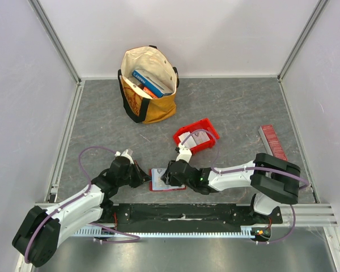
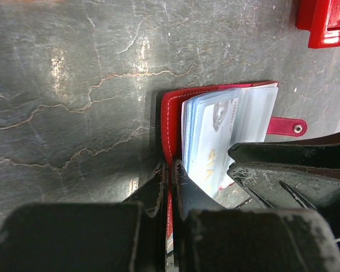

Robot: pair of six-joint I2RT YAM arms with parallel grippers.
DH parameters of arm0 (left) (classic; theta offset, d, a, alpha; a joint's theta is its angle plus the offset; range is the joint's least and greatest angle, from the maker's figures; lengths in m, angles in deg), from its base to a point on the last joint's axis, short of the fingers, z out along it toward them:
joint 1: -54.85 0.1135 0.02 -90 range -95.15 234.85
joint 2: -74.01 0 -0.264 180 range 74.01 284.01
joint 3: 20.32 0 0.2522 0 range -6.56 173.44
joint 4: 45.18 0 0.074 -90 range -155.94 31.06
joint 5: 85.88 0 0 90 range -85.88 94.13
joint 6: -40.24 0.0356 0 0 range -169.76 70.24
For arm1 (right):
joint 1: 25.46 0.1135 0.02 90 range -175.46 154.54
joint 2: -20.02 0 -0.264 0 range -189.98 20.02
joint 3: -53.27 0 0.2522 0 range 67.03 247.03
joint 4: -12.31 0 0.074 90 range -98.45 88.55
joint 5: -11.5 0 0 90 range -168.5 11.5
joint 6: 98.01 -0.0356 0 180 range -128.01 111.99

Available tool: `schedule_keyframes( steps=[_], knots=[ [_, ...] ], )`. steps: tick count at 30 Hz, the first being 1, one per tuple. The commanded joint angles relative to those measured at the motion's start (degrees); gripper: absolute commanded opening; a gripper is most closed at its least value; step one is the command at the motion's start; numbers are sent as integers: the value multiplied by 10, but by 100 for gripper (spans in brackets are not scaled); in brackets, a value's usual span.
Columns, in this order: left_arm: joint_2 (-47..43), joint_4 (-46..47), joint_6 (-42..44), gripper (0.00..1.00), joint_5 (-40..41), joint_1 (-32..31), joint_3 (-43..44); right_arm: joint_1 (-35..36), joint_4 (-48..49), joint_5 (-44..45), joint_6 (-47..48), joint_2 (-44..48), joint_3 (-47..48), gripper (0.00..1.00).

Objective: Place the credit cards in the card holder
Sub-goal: Insert the credit card into the card holder.

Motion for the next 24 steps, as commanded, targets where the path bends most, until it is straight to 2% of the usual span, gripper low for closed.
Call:
schedule_keyframes(
  steps=[1, 8, 16, 24],
  knots=[
    [-2, 7, -7, 2, 0, 0, 4, 3, 43, -22, 16, -8, 24, 37],
    [-2, 7, -7, 2, -1, -1, 4, 3, 84, -49, 25, -21, 24, 36],
    [-13, 2, -7, 2, 2, 0, 4, 4, -1, 33, 21, 13, 20, 44],
    [-4, 4, -4, 2, 0, -1, 6, 3, 6, 9, 15, -27, 36, 47]
  ],
)
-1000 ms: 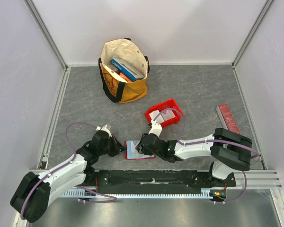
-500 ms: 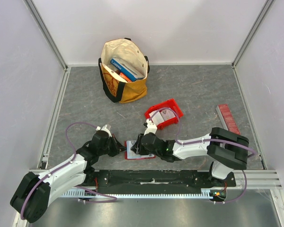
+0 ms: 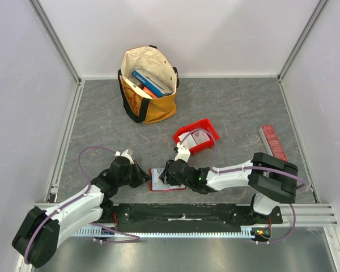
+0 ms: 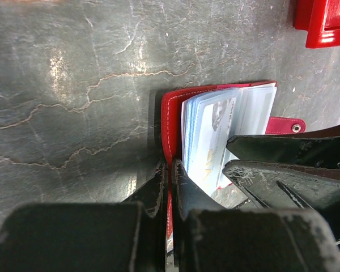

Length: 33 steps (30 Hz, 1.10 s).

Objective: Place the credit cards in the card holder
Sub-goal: Insert the credit card into the card holder, then pick up the credit card from the storage box.

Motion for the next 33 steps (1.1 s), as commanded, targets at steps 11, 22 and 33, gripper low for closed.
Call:
schedule_keyframes(
  steps=[11, 22, 33],
  knots=[
    [6, 11, -2, 2, -2, -1, 8, 4, 32, -18, 38, -24, 38, 37],
    [4, -1, 5, 2, 4, -1, 26, -29, -135, 89, 164, 144, 72, 64],
    [15, -3, 19, 2, 6, 0, 41, -288, -221, -126, 313, 125, 153, 78]
  ],
)
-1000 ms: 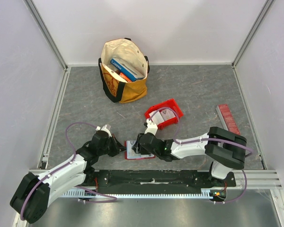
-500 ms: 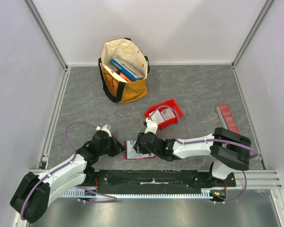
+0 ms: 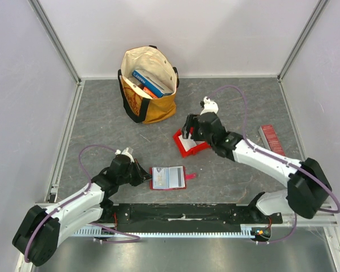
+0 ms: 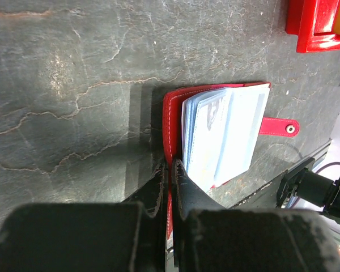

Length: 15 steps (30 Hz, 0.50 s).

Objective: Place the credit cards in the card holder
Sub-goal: Pick up the credit card from the storage box.

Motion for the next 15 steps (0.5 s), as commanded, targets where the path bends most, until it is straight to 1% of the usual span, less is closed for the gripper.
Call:
schedule_keyframes(
  steps=[1, 7, 15],
  knots=[
    [3, 0, 19, 2, 6, 0, 25, -68, -41, -133, 76, -55, 32, 79],
    [14, 2, 25, 2, 9, -1, 34, -115, -13, -209, 99, -137, 56, 80],
    [24, 4, 29, 2, 9, 0, 37, -141, -3, -244, 112, -196, 83, 81]
  ],
)
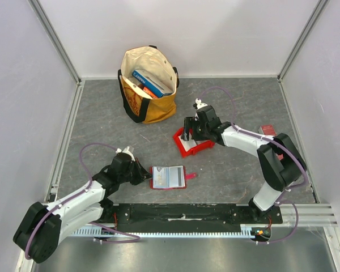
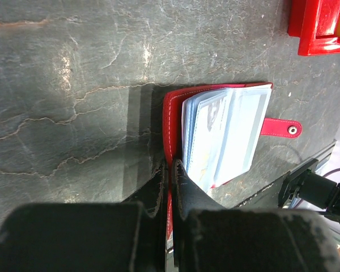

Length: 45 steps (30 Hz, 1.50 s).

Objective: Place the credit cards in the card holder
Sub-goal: Pick up the credit card from the storage box.

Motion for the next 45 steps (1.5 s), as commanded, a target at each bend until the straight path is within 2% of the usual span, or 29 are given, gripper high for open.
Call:
schedule_keyframes(
  steps=[1, 7, 11, 20, 25, 30, 41, 45],
  knots=[
    [1, 13, 22, 2, 5, 0, 18, -13, 19, -40, 23, -15, 32, 82],
    [14, 19, 22, 2, 4, 0, 20, -23, 21, -77, 21, -34, 31, 82],
    [19, 24, 22, 2, 2, 0, 20, -27, 32, -110, 18, -29, 30, 78],
    [18, 24, 22, 2, 0, 0, 19, -34, 37, -138, 11, -12, 24, 64],
    [20, 26, 21, 2, -1, -1, 18, -36, 37, -135, 8, -5, 21, 59],
    [22, 30, 20, 2, -5, 0, 18, -39, 36, -127, 8, -1, 15, 52],
    [30, 37, 20, 2, -7, 0, 17, -44, 34, -124, 9, 4, 13, 26],
    [30, 37, 20, 2, -8, -1, 18, -46, 30, -111, 20, 9, 17, 20]
  ],
)
